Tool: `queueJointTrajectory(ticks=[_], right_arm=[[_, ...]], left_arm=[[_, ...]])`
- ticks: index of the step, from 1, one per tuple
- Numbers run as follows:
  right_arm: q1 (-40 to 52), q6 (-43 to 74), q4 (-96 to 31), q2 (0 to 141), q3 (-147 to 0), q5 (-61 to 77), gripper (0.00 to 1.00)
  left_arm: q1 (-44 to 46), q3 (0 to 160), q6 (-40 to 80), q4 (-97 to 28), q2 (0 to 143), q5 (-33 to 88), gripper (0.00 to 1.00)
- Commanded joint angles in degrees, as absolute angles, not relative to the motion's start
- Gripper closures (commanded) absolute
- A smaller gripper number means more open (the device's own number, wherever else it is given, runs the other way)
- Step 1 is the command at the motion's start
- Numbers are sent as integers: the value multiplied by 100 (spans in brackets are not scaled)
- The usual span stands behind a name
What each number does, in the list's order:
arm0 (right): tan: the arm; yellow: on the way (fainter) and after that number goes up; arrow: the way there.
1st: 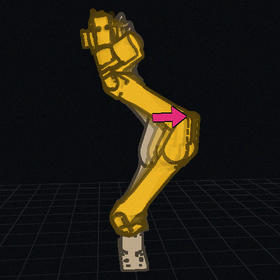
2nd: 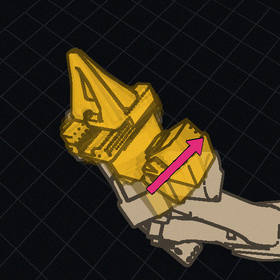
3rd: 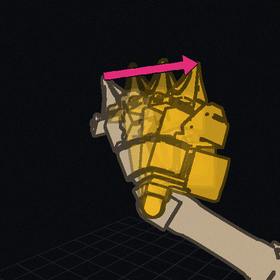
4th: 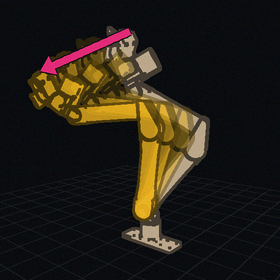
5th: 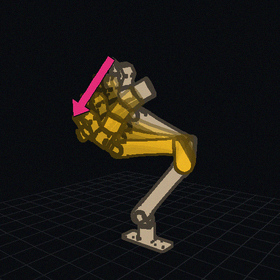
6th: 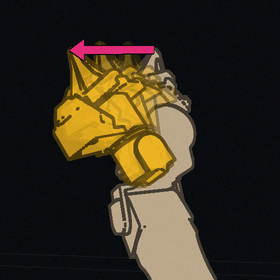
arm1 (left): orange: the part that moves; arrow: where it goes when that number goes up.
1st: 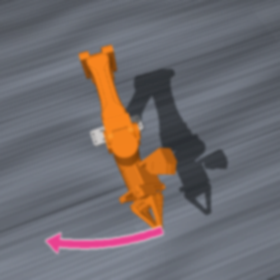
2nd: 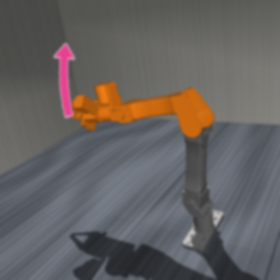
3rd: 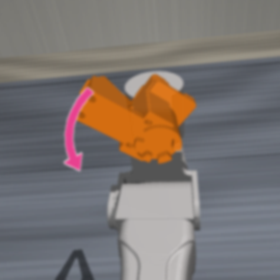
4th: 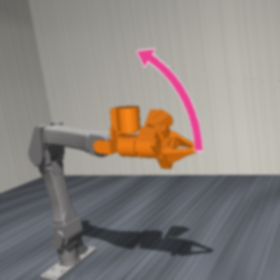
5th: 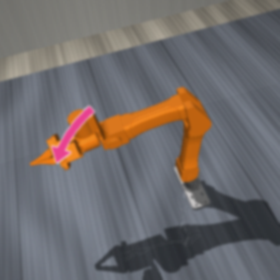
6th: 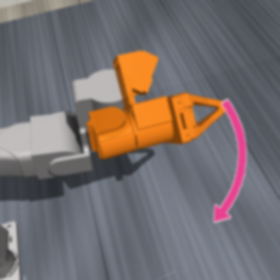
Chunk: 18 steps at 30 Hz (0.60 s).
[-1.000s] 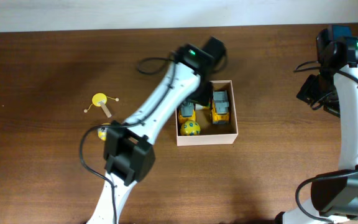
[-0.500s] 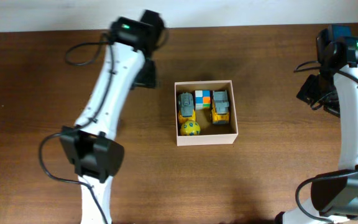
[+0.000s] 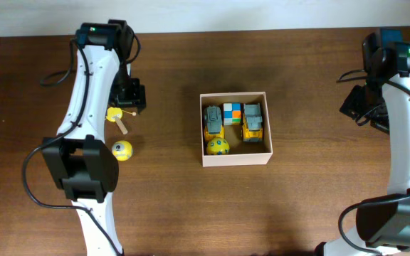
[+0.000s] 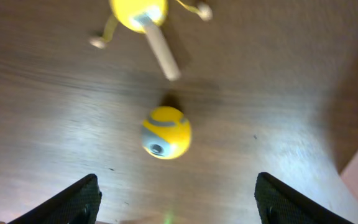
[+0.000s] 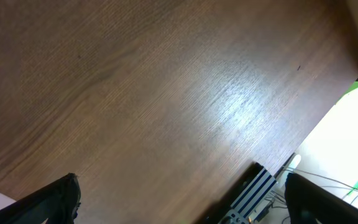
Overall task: Pack container
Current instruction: 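Raise the left gripper and move it left to the grey-striped ball, then lower the left gripper and grasp the yellow-and-grey ball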
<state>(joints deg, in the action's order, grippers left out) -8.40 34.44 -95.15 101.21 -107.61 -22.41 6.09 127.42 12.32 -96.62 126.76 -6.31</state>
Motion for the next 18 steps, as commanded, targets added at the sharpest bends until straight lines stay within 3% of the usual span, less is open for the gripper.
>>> queueJointTrajectory(ticks=[1,9,18], right_arm=[[-864,3500,-9513,10099,-10774,-2268,1],[-864,3500,-9511,10099,-10774,-2268,1],[-864,3500,-9511,10099,-10774,-2268,1]], left_arm=[[622,12086,978,-9673,12575,-134,19],[622,10967,978,-9625,12575,-333,19],[622,10879,969,-9380,12575,-587,19]])
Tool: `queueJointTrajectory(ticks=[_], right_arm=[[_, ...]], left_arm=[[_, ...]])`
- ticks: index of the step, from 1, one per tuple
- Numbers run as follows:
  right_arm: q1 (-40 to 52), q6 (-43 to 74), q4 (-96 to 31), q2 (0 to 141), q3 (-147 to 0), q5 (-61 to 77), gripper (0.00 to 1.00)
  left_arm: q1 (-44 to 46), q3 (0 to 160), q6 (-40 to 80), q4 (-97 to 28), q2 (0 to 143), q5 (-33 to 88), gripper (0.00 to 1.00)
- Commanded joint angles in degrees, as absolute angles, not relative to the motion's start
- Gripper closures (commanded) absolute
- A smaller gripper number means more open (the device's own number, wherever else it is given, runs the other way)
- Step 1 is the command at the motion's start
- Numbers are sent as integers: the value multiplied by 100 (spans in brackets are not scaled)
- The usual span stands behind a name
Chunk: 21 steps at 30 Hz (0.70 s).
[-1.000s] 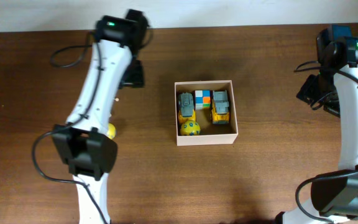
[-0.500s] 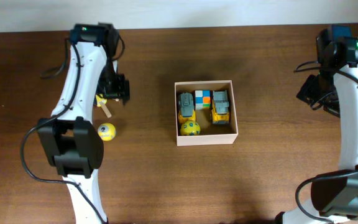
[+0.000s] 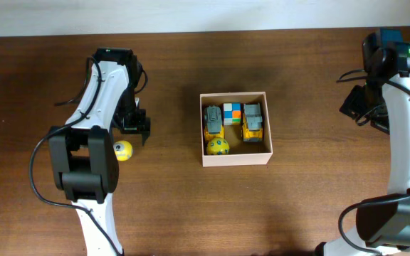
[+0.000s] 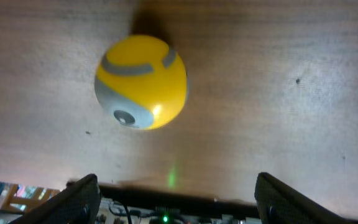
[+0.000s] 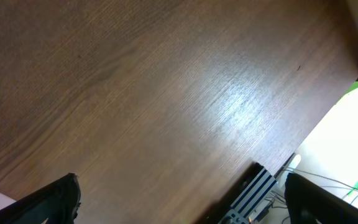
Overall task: Pack container
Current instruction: 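Lower the left gripper and grasp the yellow-and-grey ball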
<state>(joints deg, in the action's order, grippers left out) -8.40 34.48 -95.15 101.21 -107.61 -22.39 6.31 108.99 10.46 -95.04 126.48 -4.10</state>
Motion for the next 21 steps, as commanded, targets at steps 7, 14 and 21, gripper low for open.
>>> queueJointTrajectory(ticks=[7,14,21], right_arm=[[-864,3500,-9513,10099,-10774,-2268,1],[-864,3500,-9511,10099,-10774,-2268,1],[-864,3500,-9511,10099,-10774,-2268,1]], left_arm=[[622,10785,972,-8976,12575,-908,19],[602,10193,976,-8621,12575,-1066,18],[416,9710,976,-8235,12575,-1079,18]])
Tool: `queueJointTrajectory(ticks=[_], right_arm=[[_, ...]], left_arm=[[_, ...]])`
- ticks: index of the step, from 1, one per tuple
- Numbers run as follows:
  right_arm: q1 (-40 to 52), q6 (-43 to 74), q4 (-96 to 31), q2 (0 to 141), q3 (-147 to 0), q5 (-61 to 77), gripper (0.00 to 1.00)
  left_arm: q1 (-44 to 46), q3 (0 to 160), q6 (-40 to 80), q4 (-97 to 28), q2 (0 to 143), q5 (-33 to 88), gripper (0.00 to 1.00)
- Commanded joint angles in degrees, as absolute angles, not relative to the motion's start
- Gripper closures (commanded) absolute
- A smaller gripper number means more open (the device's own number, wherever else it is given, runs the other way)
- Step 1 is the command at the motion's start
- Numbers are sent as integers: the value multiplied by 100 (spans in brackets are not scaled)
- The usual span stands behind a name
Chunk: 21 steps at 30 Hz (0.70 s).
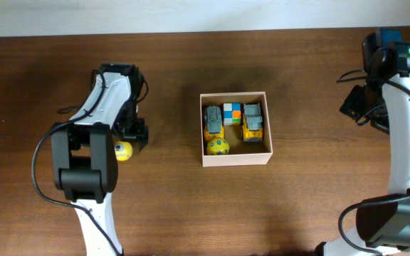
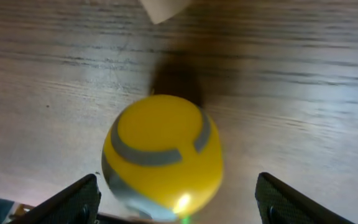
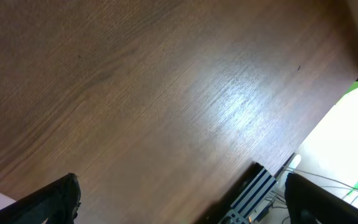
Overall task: Pack container
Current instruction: 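Lower the left gripper and grasp the yellow-and-grey ball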
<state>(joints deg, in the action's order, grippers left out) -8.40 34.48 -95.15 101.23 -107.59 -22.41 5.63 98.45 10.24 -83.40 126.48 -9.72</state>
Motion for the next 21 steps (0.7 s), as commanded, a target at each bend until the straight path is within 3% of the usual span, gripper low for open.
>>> queueJointTrajectory(ticks=[1,21], right_arm=[[-864,3500,-9511,10099,-10774,-2268,1],[-864,3500,-9511,10099,-10774,-2268,1]], left_arm=[[377,9692,976,-8202,12575,-1074,18],[362,9640,972,-7896,12575,-858,20]])
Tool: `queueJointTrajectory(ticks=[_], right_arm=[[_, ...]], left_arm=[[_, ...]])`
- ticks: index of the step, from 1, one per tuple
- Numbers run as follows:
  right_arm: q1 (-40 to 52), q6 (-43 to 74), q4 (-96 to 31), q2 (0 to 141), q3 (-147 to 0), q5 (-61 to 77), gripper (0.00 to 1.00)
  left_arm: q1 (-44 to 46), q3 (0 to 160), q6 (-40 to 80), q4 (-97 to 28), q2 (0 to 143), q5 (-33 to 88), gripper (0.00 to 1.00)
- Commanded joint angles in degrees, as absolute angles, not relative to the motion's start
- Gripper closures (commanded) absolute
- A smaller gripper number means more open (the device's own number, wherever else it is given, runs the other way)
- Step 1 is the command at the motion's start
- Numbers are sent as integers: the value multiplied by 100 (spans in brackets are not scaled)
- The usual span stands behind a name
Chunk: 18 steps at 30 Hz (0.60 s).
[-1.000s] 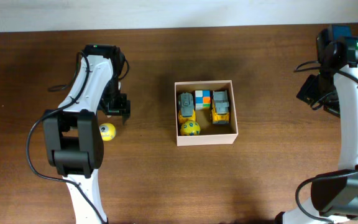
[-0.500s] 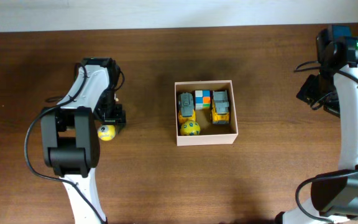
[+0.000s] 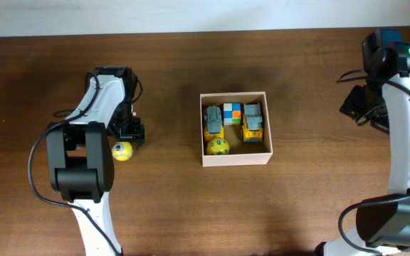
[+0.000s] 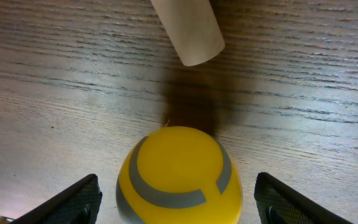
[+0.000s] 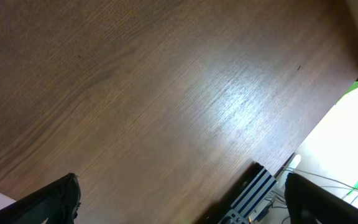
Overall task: Pack container
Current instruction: 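Lower the left gripper and grasp the yellow-and-grey ball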
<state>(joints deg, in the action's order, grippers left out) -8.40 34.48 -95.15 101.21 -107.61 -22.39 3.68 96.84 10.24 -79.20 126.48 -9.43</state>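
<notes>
A yellow ball with grey stripes (image 4: 178, 174) lies on the wooden table, also seen from overhead as the ball (image 3: 122, 151). My left gripper (image 4: 176, 202) stands open low over it, one finger (image 4: 73, 200) on each side and not touching. Just beyond the ball lies the cream stick (image 4: 188, 31) of another toy. The pink box (image 3: 265, 128) at mid-table holds two yellow-grey trucks (image 3: 213, 119), a coloured cube (image 3: 232, 112) and a yellow ball (image 3: 218, 146). My right gripper (image 5: 185, 208) is open and empty over bare wood.
The left arm (image 3: 98, 99) covers the rest of the stick toy from overhead. The table's right edge (image 5: 328, 124) runs close past the right gripper, with cables and a striped device (image 5: 253, 193) beyond it.
The left gripper has shifted slightly: the ball now sits lower and nearer between the open fingers, and more of the cream stick shows. The right arm has not moved.
The left gripper was open behind a yellow stick toy, the ball well ahead of it. Then it stood past the toy with the ball close. Then the ball lay between its open fingers, and still does. The right arm stayed still throughout.
</notes>
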Motion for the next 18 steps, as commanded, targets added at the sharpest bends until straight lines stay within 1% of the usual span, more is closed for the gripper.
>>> queueJointTrajectory(ticks=[1,2,3,10,12,15,18], right_arm=[[-864,3500,-9511,10099,-10774,-2268,1],[-864,3500,-9511,10099,-10774,-2268,1],[-864,3500,-9511,10099,-10774,-2268,1],[-864,3500,-9511,10099,-10774,-2268,1],[-864,3500,-9511,10099,-10774,-2268,1],[-864,3500,-9511,10099,-10774,-2268,1],[-864,3500,-9511,10099,-10774,-2268,1]], left_arm=[[362,9640,974,-7894,12575,-856,25],[364,9640,974,-7894,12575,-851,29],[364,9640,974,-7896,12575,-829,30],[364,9640,974,-7911,12575,-720,35],[364,9640,974,-7933,12575,-652,40],[364,9638,974,-7953,12575,-574,44],[364,9638,976,-7968,12575,-576,52]])
